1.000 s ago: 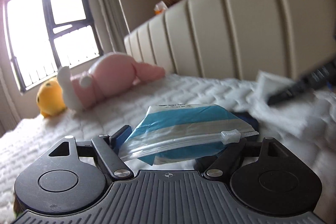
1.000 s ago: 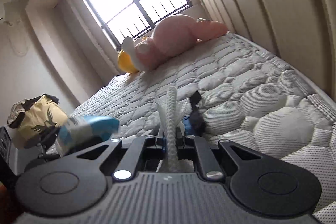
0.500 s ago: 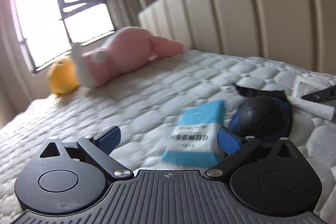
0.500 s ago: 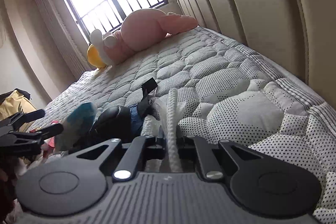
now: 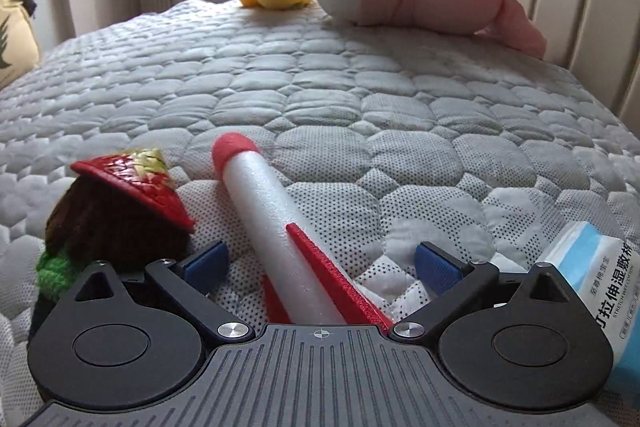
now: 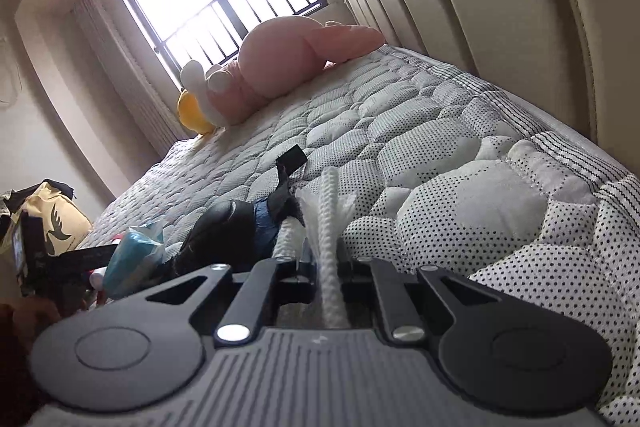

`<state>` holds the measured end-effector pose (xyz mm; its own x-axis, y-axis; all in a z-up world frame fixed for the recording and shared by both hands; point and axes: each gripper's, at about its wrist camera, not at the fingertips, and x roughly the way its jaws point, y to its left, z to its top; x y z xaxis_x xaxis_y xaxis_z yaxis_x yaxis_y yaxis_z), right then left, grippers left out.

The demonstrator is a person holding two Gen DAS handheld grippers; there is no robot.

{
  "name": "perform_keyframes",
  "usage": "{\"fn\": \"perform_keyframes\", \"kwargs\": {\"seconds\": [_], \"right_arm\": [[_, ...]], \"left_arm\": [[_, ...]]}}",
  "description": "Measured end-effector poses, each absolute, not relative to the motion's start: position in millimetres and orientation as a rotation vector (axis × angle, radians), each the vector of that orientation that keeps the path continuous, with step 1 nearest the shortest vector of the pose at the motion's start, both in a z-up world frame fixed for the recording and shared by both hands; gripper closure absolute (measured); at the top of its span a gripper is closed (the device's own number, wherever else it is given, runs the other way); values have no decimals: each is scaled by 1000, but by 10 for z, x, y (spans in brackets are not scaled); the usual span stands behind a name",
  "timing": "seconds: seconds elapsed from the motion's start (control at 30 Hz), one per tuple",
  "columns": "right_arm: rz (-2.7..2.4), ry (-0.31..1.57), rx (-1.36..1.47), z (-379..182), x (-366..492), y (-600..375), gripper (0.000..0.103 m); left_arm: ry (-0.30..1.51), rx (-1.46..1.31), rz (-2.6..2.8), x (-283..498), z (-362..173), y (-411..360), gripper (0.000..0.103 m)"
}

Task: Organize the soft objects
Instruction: 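Lift the rocket with the left tool while the right tool brings the tissue to it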

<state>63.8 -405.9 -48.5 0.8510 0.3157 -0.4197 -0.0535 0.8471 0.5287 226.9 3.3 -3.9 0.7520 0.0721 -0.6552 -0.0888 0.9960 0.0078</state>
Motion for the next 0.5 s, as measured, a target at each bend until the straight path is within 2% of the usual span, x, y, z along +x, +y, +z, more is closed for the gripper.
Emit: {"fn": "perform_keyframes", "kwargs": {"seconds": [0.03, 0.1, 0.33, 0.5], "right_arm": [[206, 520, 533, -488, 636, -4064, 93], [204, 522, 534, -489, 643, -4065, 93], [147, 553, 500, -357, 653, -3987, 92], [236, 490, 434, 77, 527, -3611, 92]], "left_arm": [[717, -14, 56, 2242, -1, 37, 44], [705, 13, -6, 2131, 88, 40, 59], [597, 100, -279, 1346, 399, 43, 59], [615, 262, -532, 831, 328, -82, 57]]}}
